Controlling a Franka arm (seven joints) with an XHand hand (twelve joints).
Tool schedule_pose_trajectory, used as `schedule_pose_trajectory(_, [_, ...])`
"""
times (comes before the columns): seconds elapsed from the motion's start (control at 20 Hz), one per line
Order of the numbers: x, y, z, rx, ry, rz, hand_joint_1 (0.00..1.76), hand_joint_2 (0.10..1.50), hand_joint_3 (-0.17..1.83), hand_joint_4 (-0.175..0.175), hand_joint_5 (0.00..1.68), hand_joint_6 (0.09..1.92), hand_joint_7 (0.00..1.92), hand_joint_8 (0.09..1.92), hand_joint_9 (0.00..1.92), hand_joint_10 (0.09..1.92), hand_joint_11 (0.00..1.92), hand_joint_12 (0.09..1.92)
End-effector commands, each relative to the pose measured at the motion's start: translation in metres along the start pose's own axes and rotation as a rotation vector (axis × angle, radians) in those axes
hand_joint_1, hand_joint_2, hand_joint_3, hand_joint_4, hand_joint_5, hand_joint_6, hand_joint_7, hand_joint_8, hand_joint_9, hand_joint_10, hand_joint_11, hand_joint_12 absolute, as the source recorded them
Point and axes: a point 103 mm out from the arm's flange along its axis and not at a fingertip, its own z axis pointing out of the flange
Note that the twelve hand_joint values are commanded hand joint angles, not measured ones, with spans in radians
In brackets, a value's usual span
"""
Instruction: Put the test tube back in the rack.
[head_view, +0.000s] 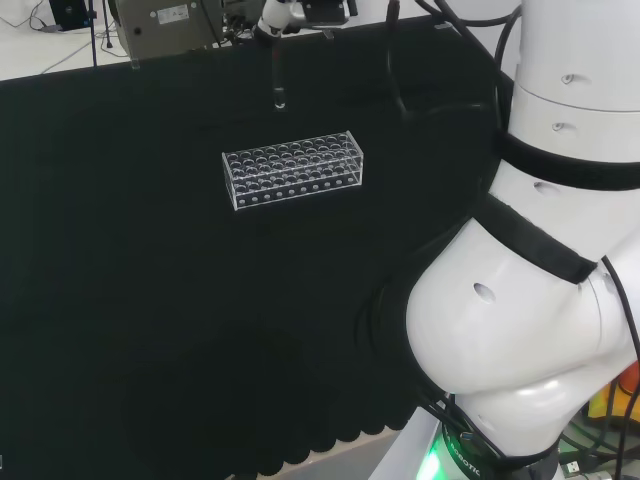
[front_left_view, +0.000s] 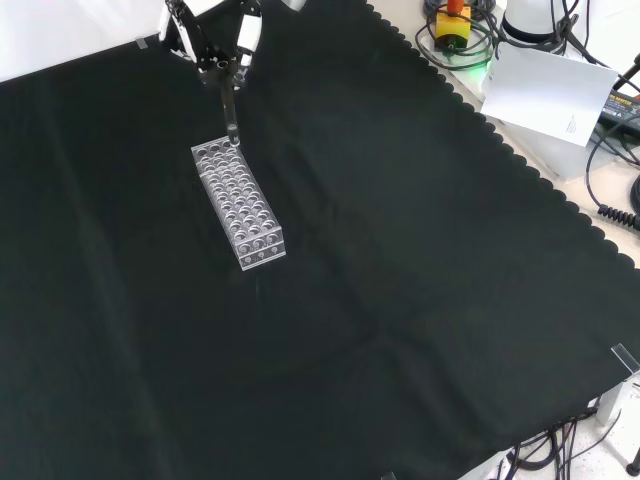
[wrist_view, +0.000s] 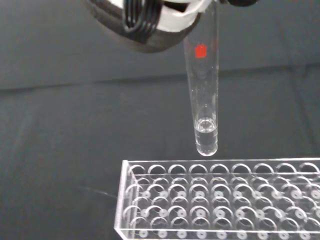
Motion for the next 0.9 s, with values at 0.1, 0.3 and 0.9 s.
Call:
schedule_pose_trajectory(0.1, [0.006, 0.006, 0.003, 0.017, -0.015, -0.009, 1.43, 0.95, -0.07, -0.175, 1.47, 0.11, 1.81, 0.33, 1.5, 0.1, 0.76, 1.22])
schedule_pose_trajectory(0.3, [-0.001, 0.009, 0.01, 0.028, -0.023, -0.003, 1.42, 0.95, -0.02, -0.175, 1.37, 0.26, 1.81, 0.32, 1.44, 0.24, 0.76, 1.22])
schedule_pose_trajectory(0.9, [-0.019, 0.014, 0.034, 0.07, -0.034, 0.012, 1.42, 0.97, 0.0, -0.175, 1.23, 0.5, 1.81, 0.32, 1.32, 0.49, 0.75, 1.23])
